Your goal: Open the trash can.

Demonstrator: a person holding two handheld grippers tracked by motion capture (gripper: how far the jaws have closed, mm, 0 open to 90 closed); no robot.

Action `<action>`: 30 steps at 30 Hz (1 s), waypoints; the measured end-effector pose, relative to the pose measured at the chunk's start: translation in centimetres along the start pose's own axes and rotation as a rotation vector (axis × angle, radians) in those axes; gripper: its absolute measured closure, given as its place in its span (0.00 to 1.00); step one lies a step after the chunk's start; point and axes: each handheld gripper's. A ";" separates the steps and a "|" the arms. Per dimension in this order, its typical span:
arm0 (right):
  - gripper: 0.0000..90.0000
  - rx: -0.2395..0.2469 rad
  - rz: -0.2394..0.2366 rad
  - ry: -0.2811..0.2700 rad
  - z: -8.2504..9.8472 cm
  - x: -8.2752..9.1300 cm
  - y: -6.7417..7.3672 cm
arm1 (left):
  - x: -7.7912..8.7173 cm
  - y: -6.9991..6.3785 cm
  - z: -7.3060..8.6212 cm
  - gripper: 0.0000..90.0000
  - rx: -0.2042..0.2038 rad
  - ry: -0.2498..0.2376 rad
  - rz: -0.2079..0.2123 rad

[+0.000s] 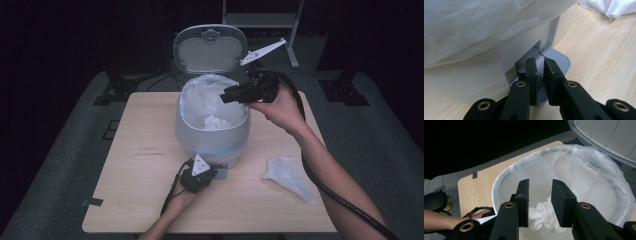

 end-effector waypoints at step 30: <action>0.64 -0.012 0.027 -0.053 2.9 3.5 0.1 | 0.0 0.1 0.0 0.91 0.004 0.002 0.003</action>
Point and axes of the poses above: each handheld gripper's, and its own axes: x roughly backward along the jaws, z roughly out of its underside, y roughly to its left, and after that the axes turned 8 degrees about x, right-handed
